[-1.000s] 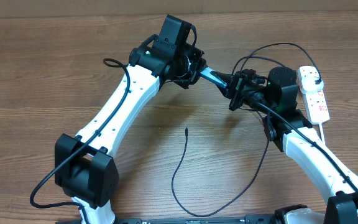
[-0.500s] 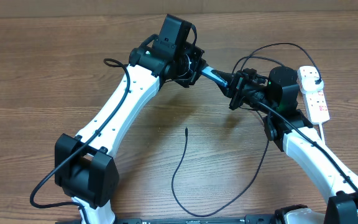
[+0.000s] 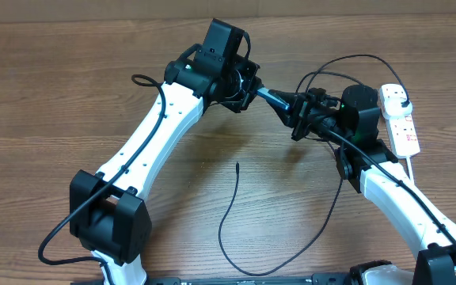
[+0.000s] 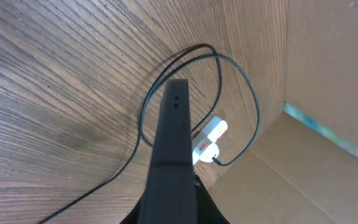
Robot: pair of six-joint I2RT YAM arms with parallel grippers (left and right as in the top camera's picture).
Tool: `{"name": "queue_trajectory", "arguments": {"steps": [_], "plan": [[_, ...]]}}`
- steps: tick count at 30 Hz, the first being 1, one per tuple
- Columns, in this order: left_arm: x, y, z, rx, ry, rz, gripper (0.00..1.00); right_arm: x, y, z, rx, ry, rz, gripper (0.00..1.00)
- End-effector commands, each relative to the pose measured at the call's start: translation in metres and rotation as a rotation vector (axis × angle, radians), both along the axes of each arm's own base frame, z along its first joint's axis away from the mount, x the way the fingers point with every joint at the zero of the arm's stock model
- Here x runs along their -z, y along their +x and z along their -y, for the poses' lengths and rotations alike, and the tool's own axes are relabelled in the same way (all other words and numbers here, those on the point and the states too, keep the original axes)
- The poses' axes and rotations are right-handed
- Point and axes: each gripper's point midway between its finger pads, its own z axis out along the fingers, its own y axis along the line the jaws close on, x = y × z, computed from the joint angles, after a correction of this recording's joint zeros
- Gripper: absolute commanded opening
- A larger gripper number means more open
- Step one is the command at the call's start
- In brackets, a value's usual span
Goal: Plug charger to phone and switch on socket
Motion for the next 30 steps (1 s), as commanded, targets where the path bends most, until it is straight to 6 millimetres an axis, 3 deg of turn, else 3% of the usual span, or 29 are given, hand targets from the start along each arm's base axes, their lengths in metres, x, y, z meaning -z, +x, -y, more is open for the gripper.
{"name": "queue_trajectory", "arguments": {"steps": [1, 10, 12, 17, 21, 30], "plan": [[0.0, -0.004, 0.007, 0.025, 0.001, 0.002, 0.04, -0.021, -0.001, -0.007, -0.004, 0.096, -0.057, 0.2], [0.0, -0.004, 0.007, 0.029, 0.004, 0.006, 0.04, -0.02, -0.001, -0.007, -0.004, 0.096, -0.057, 0.32], [0.0, -0.003, 0.005, 0.026, 0.004, 0.006, 0.04, -0.02, -0.001, -0.007, -0.004, 0.096, -0.057, 0.42], [0.0, 0.004, -0.006, 0.02, 0.014, 0.02, 0.04, -0.021, -0.001, -0.008, -0.008, 0.096, -0.056, 0.81], [0.001, 0.01, -0.019, -0.005, 0.02, 0.012, 0.04, -0.021, -0.001, -0.008, -0.008, 0.095, -0.051, 0.97], [-0.001, 0.027, -0.048, -0.016, 0.013, 0.034, 0.04, -0.021, -0.001, -0.007, -0.021, 0.057, 0.003, 1.0]]}}
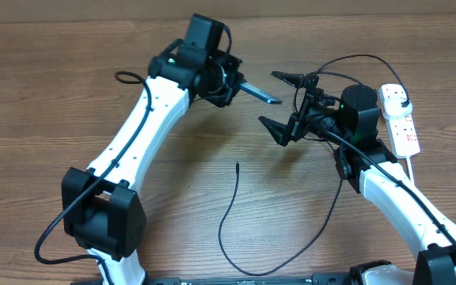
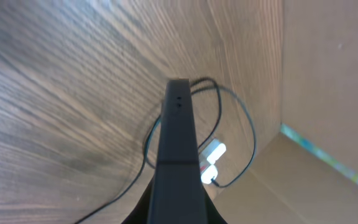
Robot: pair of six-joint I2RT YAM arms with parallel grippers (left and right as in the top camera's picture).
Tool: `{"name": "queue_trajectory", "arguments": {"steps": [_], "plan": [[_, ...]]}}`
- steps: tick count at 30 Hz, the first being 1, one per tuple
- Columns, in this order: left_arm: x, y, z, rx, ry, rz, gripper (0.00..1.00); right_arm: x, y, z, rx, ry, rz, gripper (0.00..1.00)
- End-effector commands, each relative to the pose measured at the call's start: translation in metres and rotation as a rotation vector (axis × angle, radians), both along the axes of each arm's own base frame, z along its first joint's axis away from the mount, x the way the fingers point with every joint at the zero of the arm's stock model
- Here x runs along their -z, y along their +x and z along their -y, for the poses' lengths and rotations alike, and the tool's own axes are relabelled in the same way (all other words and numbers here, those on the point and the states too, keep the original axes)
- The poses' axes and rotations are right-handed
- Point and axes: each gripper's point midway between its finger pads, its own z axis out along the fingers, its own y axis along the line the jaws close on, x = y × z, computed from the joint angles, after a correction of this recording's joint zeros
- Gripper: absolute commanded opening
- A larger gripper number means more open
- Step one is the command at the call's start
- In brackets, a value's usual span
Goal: Plug charger to phone and switch on socket
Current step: 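Open the right gripper and pull the phone left with left gripper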
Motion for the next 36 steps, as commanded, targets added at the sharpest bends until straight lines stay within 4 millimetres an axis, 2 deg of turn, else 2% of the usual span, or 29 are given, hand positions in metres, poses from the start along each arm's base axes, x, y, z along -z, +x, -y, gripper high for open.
{"name": "queue_trajectory", "arguments": {"steps": [1, 14, 18, 25, 30, 36], "plan": [[-0.007, 0.006, -0.009, 0.046, -0.021, 0.034, 0.04, -0.018, 0.002, -0.003, -0.001, 0.035, 0.01, 1.0], [-0.013, 0.022, -0.083, 0.137, -0.064, 0.098, 0.04, -0.018, 0.005, 0.012, -0.031, -0.054, 0.148, 1.0], [-0.021, 0.024, -0.096, 0.222, -0.084, 0.176, 0.04, -0.018, 0.006, 0.013, -0.054, -0.126, 0.252, 1.0], [-0.038, 0.021, -0.107, 0.362, -0.153, 0.309, 0.04, -0.021, 0.006, 0.013, -0.098, -0.26, 0.456, 0.99], [-0.049, 0.021, -0.124, 0.389, -0.204, 0.372, 0.04, -0.038, 0.009, 0.009, -0.136, -0.326, 0.578, 0.99], [-0.056, 0.023, -0.144, 0.383, -0.23, 0.415, 0.04, -0.055, 0.014, 0.012, -0.197, -0.489, 0.617, 0.99]]}}
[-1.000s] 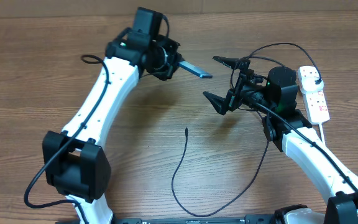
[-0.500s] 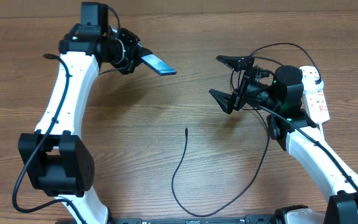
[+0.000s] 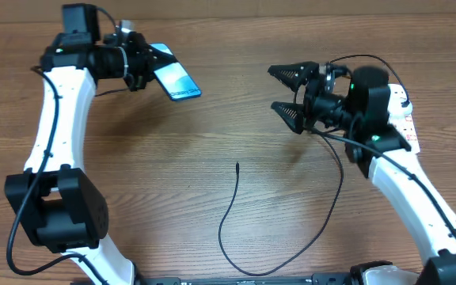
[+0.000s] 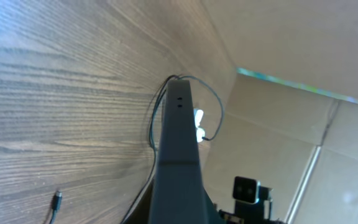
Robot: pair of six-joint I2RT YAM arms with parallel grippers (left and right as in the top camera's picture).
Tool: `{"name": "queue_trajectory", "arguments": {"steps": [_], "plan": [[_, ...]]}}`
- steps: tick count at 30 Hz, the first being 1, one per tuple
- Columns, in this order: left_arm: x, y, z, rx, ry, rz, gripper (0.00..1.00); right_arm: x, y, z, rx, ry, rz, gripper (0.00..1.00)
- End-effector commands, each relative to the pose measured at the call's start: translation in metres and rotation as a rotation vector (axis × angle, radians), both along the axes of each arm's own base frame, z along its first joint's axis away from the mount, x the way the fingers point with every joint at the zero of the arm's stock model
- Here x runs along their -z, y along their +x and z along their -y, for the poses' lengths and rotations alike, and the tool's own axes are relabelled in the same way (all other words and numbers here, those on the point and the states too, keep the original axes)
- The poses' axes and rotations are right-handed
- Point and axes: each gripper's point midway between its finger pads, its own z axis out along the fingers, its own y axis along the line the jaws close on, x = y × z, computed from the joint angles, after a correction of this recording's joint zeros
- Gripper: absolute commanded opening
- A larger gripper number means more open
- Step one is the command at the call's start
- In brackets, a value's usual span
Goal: Plug charger to phone and switch on socket
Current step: 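Open the right gripper and pull the phone left with left gripper, then move the right gripper down over the cable's USB-C end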
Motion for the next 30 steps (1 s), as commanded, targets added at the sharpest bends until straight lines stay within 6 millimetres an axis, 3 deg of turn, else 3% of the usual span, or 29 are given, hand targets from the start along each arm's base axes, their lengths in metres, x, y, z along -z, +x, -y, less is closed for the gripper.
{"name": "queue_trajectory", "arguments": {"steps": [1, 6, 12, 18, 24, 30], "plan": [[-0.015, -0.003, -0.002, 0.056, -0.056, 0.068, 0.04, -0.03, 0.006, 0.003, -0.035, -0.139, 0.182, 0.99], [-0.015, -0.001, -0.006, 0.046, -0.055, 0.071, 0.04, -0.019, -0.001, 0.009, -0.058, -0.344, 0.176, 0.99], [-0.015, 0.0, -0.007, 0.043, -0.048, 0.072, 0.04, 0.026, -0.027, 0.006, -0.116, -0.631, 0.113, 0.99], [-0.015, -0.001, -0.007, 0.043, -0.048, 0.072, 0.04, 0.076, -0.068, -0.018, -0.261, -0.875, 0.034, 0.99], [-0.015, -0.001, -0.007, 0.043, -0.048, 0.072, 0.04, 0.128, -0.108, -0.051, -0.455, -0.985, -0.063, 0.99], [-0.015, -0.001, -0.007, 0.049, -0.044, 0.081, 0.04, 0.168, -0.118, -0.063, -0.511, -1.062, -0.136, 1.0]]}}
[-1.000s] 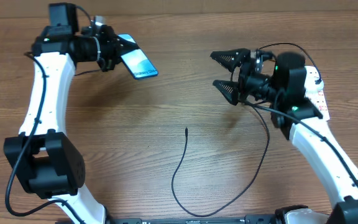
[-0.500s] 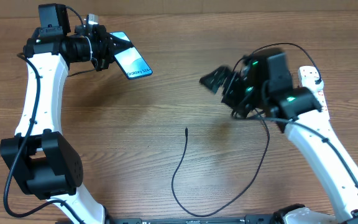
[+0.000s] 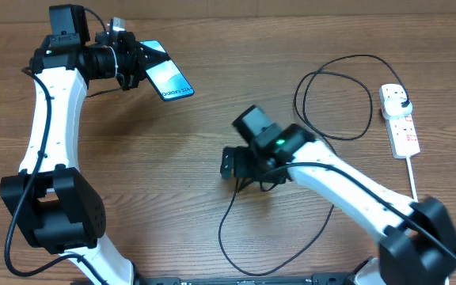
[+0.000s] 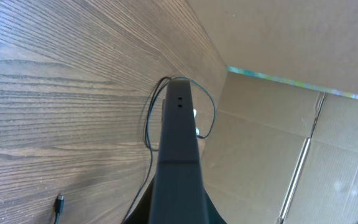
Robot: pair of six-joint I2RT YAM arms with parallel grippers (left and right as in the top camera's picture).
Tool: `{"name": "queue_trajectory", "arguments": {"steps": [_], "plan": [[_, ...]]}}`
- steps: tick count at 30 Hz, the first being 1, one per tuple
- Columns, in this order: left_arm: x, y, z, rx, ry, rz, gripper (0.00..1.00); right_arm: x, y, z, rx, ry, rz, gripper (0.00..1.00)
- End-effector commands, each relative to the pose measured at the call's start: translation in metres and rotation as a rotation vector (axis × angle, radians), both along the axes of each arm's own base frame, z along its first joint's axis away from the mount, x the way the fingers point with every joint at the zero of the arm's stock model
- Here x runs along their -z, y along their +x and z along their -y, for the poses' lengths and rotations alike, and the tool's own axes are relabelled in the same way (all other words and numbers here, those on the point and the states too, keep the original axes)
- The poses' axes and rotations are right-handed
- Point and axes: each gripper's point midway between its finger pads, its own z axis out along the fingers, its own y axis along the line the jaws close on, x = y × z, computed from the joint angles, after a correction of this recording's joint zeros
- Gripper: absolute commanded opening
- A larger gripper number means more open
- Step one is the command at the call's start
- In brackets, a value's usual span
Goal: Plug charger to phone and switch on socket
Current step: 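Move the right gripper down over the cable's USB-C end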
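Observation:
The phone point(image 3: 167, 81), its blue screen facing up, is held in the air at the far left with my left gripper point(image 3: 138, 65) shut on its near end. In the left wrist view the phone point(image 4: 178, 155) shows edge-on, its port end point(image 4: 179, 102) pointing away, and the cable's plug tip point(image 4: 58, 202) lies on the table below. My right gripper point(image 3: 230, 164) is low at the table's middle, right at the free end of the black charger cable point(image 3: 226, 215). Its jaws are hidden by the wrist. The white socket strip point(image 3: 400, 119) lies at the far right.
The cable makes a wide loop point(image 3: 332, 95) left of the socket strip and a long curve along the table's near edge. A brown cardboard wall point(image 4: 278, 56) stands behind the table.
My right arm has come from the upper right, where its gripper stood wide open, to the middle of the table over the cable's free end. The left gripper and phone have hardly moved.
First both grippers met at the phone above the table's middle. Then the right gripper was open and clear of it, with the left holding the phone alone. The left then had it at the far left, and now the right is down at the cable tip.

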Motion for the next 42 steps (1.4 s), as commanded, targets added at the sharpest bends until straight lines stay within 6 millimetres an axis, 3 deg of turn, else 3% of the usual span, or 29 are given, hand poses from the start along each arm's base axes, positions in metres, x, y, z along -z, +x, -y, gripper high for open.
{"name": "queue_trajectory", "arguments": {"steps": [1, 8, 15, 42], "plan": [[-0.009, -0.001, 0.004, 0.038, -0.022, 0.044, 0.04, 0.01, 0.008, 0.0, 0.01, -0.051, 0.016, 0.99], [-0.009, -0.001, 0.004, 0.04, -0.021, 0.047, 0.04, 0.038, 0.006, 0.001, 0.004, -0.099, -0.039, 1.0], [-0.009, -0.001, 0.004, 0.04, -0.021, 0.047, 0.04, 0.05, 0.012, -0.003, 0.004, -0.098, -0.037, 1.0], [-0.009, -0.001, 0.004, 0.045, -0.017, 0.055, 0.04, 0.054, 0.018, -0.008, -0.011, -0.136, 0.031, 0.97]]}}
